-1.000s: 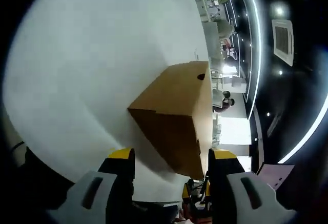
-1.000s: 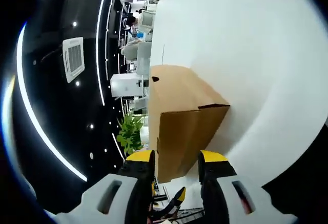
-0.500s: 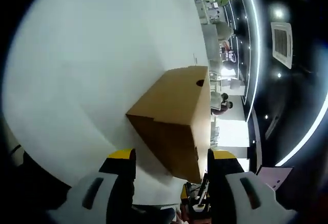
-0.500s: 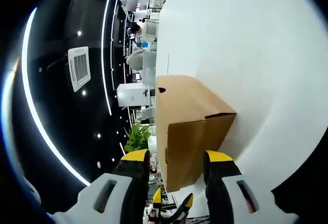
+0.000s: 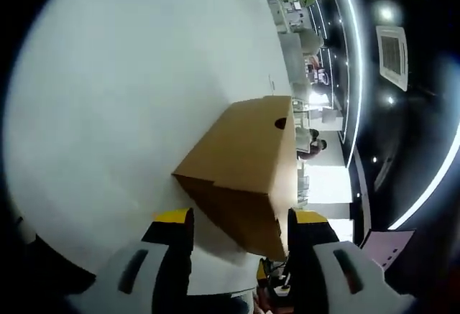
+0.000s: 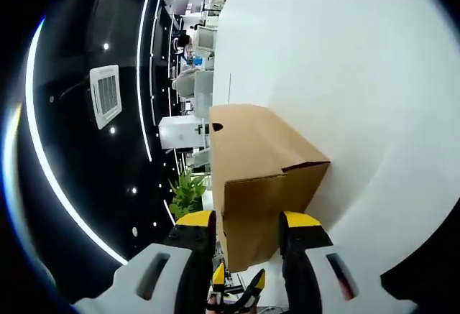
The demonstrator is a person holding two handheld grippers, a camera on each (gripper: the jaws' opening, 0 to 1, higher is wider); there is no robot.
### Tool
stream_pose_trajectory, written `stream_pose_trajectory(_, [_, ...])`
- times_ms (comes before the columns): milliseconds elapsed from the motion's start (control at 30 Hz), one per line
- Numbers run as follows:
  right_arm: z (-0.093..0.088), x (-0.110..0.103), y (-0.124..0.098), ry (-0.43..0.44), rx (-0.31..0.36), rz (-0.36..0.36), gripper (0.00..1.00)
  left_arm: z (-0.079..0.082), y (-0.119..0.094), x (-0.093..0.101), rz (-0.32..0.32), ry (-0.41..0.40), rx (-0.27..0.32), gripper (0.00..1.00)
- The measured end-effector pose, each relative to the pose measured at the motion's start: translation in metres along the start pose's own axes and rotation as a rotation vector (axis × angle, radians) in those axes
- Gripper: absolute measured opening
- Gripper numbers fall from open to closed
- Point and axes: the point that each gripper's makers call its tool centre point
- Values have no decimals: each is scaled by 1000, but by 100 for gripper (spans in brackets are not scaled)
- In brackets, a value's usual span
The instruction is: Operate the shoe box by opening the lid, removing the specified soft item, and placing it in the target area until the item is outside and the box remains undamaged.
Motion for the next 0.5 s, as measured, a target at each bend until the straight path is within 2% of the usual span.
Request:
stream_pose_trajectory(100, [1,1,1,-3,0,1,30,6,0,1,-10,-25,26,48])
stream_pose_trajectory(233, [0,0,3,1,0,2,30,9,-1,1,-9,-17,35,47])
stream_pose_trajectory(400, [5,3,5,15,1,4,30,9,1,8,-46,-16,31,39])
stream_pose_trajectory(500, [3,2,5,17,1,6,30,8,0,16,-87,-65,13,34])
Point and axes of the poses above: the point that each gripper's makers call its tool centre point, and the gripper's own axes: y roughly forward along the fingers, x roughly to its right, z roughly out of its top, and after that the axes turned 5 degrees about z, right-handed
